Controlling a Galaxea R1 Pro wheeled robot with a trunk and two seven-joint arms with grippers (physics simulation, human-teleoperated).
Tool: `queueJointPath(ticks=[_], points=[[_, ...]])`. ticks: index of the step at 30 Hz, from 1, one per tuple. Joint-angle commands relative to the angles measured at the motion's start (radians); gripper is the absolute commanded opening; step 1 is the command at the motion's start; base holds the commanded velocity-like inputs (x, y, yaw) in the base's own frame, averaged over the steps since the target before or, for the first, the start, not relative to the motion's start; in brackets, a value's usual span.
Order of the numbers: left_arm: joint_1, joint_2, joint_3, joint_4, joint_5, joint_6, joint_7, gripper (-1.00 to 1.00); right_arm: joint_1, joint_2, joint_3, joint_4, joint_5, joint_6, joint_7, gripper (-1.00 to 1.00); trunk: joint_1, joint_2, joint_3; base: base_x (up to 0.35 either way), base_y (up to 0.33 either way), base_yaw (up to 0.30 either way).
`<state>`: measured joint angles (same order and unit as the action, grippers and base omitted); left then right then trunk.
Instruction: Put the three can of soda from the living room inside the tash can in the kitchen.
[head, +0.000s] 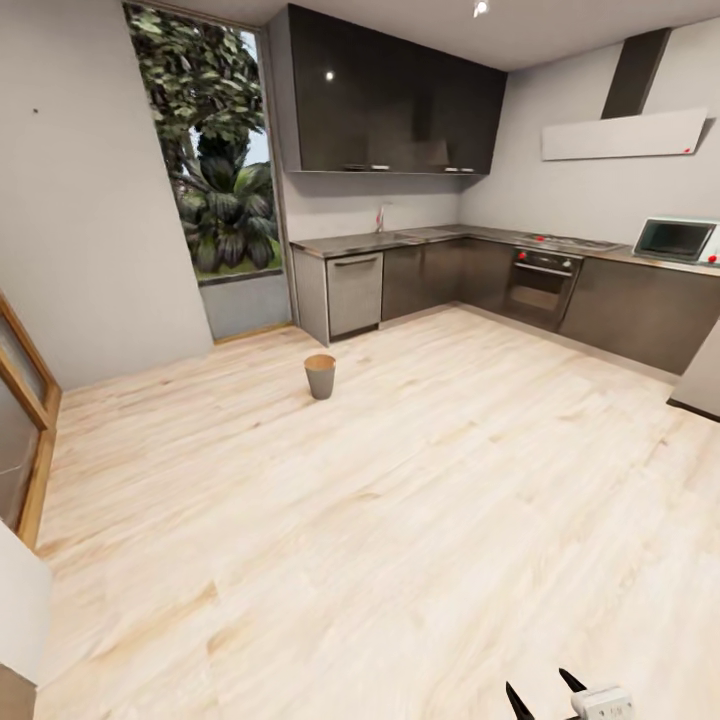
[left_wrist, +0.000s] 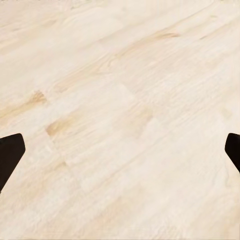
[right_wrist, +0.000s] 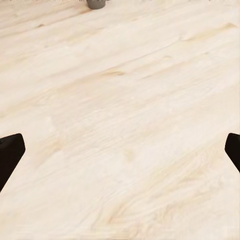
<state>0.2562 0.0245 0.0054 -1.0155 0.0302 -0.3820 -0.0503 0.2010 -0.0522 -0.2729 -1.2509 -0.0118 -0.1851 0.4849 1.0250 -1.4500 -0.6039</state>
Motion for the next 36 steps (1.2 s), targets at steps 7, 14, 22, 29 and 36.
queueJointPath(ticks=[7, 14, 22, 29, 36], points=[[0.000, 0.000, 0.000, -0.001, 0.000, 0.000, 0.000, 1.00, 0.000, 0.000, 0.000, 0.001, 0.000, 0.000, 0.000, 1.00, 0.000, 0.000, 0.000, 0.324, 0.000, 0.000], [0.000, 0.000, 0.000, -0.001, 0.002, 0.000, 0.001, 1.00, 0.000, 0.000, 0.000, 0.001, 0.000, 0.000, 0.000, 1.00, 0.000, 0.000, 0.000, 0.324, 0.000, 0.000], [0.000, 0.000, 0.001, 0.001, 0.003, 0.000, 0.001, 1.00, 0.000, 0.001, 0.000, 0.001, 0.000, -0.001, 0.000, 1.00, 0.000, 0.000, 0.000, 0.324, 0.000, 0.000], [0.000, 0.000, 0.001, 0.001, 0.001, 0.000, 0.001, 1.00, 0.000, 0.001, 0.001, 0.001, -0.001, -0.001, 0.000, 1.00, 0.000, 0.000, 0.000, 0.324, 0.000, 0.000], [0.000, 0.000, 0.001, 0.001, -0.001, 0.000, 0.001, 1.00, -0.001, 0.006, 0.001, 0.001, 0.001, -0.001, 0.000, 1.00, 0.000, 0.000, 0.000, 0.324, 0.000, 0.000]])
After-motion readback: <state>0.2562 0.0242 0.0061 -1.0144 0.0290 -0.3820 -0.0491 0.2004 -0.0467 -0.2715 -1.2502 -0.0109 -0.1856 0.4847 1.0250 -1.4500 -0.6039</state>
